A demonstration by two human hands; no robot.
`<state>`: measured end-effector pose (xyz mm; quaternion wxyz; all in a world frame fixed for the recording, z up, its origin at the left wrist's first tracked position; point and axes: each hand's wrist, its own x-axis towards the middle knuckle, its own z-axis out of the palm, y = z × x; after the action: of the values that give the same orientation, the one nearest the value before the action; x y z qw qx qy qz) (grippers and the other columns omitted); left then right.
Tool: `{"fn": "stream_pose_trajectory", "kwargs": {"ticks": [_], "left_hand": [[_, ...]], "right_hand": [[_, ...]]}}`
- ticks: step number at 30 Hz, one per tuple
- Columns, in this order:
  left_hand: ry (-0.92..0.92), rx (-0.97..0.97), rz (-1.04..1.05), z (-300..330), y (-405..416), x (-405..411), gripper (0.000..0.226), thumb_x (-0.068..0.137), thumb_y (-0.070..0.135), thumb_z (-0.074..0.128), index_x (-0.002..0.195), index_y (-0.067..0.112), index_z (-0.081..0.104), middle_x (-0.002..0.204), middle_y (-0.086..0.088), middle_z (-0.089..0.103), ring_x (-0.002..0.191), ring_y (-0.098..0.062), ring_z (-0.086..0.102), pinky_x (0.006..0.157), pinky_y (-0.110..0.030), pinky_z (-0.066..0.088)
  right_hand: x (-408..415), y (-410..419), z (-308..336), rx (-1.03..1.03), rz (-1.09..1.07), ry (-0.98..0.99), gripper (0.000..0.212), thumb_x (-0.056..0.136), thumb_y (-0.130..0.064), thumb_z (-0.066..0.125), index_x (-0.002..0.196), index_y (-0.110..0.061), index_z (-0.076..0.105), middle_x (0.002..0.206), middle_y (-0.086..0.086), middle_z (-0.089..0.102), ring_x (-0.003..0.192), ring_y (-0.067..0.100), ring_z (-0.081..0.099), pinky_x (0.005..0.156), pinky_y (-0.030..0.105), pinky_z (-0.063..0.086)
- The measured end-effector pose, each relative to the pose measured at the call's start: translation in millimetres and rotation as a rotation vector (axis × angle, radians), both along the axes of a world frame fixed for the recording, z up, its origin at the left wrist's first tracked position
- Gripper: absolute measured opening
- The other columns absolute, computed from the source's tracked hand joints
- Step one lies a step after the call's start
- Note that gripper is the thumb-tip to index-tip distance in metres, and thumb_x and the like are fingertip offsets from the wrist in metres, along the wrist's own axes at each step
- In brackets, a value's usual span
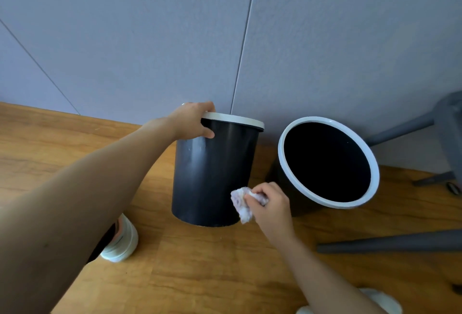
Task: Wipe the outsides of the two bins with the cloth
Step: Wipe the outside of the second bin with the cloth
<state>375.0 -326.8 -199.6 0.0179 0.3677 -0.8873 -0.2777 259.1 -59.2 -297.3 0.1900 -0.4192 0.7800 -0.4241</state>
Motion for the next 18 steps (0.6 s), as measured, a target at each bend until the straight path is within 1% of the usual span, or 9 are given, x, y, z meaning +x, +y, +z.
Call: {"fn": "stream_pose_trajectory", "kwargs": {"ticks": [2,4,6,8,11,13,15,16,18], "left_hand": [[-0.002,0.008,0.007,5,5,0,0.033,0.073,0.022,0.079,0.094,0.022,0.054,0.083,-0.001,0.058,0.082,-0.024,0.057,0.068,-0.038,0.051],[0.006,0.008,0.007,8,12,2,0.03,0.072,0.02,0.079,0.088,0.024,0.054,0.078,0.002,0.057,0.075,-0.021,0.056,0.061,-0.033,0.048],[0.022,-0.008,-0.002,9,22,5,0.031,0.071,0.019,0.08,0.085,0.026,0.053,0.075,0.004,0.055,0.072,-0.017,0.054,0.059,-0.031,0.043],[0.047,-0.025,-0.011,11,34,9,0.033,0.069,0.019,0.08,0.082,0.026,0.051,0.074,0.005,0.054,0.07,-0.014,0.052,0.057,-0.031,0.041],[0.073,-0.055,-0.026,13,52,18,0.033,0.068,0.02,0.08,0.08,0.025,0.049,0.076,0.008,0.052,0.07,-0.007,0.048,0.052,-0.025,0.037],[0.086,-0.107,-0.071,14,66,25,0.033,0.07,0.022,0.079,0.081,0.026,0.047,0.08,0.011,0.048,0.077,-0.012,0.046,0.057,-0.025,0.038],[0.08,-0.181,-0.122,12,82,33,0.035,0.072,0.023,0.078,0.082,0.027,0.045,0.082,0.01,0.048,0.083,-0.017,0.044,0.067,-0.032,0.041],[0.073,-0.208,-0.138,10,89,37,0.035,0.072,0.024,0.078,0.082,0.027,0.045,0.083,0.009,0.049,0.084,-0.018,0.044,0.071,-0.035,0.042],[0.06,-0.24,-0.158,3,101,43,0.035,0.072,0.025,0.078,0.081,0.027,0.044,0.084,0.008,0.05,0.084,-0.017,0.044,0.072,-0.037,0.044]], "right_hand": [[-4,-10,13,-0.024,-0.049,-0.032,0.017,0.083,-0.02,0.071,0.072,-0.025,0.059,0.081,-0.01,0.053,0.071,0.009,0.057,0.057,0.022,0.051],[-7,-18,29,-0.05,-0.077,-0.064,0.015,0.082,-0.022,0.071,0.072,-0.024,0.06,0.079,-0.007,0.055,0.07,0.011,0.056,0.059,0.028,0.053],[-11,-23,47,-0.091,-0.079,-0.059,0.014,0.082,-0.024,0.071,0.073,-0.024,0.06,0.076,-0.004,0.057,0.071,0.011,0.057,0.059,0.024,0.051],[-15,-26,65,-0.145,-0.09,-0.033,0.013,0.083,-0.023,0.071,0.074,-0.022,0.061,0.076,-0.004,0.058,0.072,0.01,0.056,0.058,0.018,0.048],[-22,-27,91,-0.19,-0.124,-0.005,0.012,0.084,-0.022,0.071,0.076,-0.02,0.062,0.078,-0.004,0.059,0.074,0.008,0.056,0.059,0.015,0.046],[-26,-26,107,-0.21,-0.143,-0.005,0.014,0.084,-0.022,0.072,0.075,-0.02,0.062,0.078,-0.003,0.059,0.073,0.007,0.056,0.06,0.014,0.046],[-27,-26,121,-0.208,-0.164,-0.002,0.015,0.084,-0.023,0.072,0.074,-0.021,0.06,0.079,-0.003,0.059,0.074,0.008,0.056,0.06,0.013,0.045],[-27,-26,126,-0.193,-0.172,0.003,0.016,0.084,-0.025,0.072,0.074,-0.021,0.06,0.079,-0.003,0.059,0.074,0.008,0.056,0.06,0.014,0.045],[-26,-27,134,-0.148,-0.186,0.012,0.017,0.084,-0.027,0.071,0.073,-0.021,0.059,0.08,-0.002,0.059,0.073,0.01,0.057,0.059,0.018,0.046]]}}
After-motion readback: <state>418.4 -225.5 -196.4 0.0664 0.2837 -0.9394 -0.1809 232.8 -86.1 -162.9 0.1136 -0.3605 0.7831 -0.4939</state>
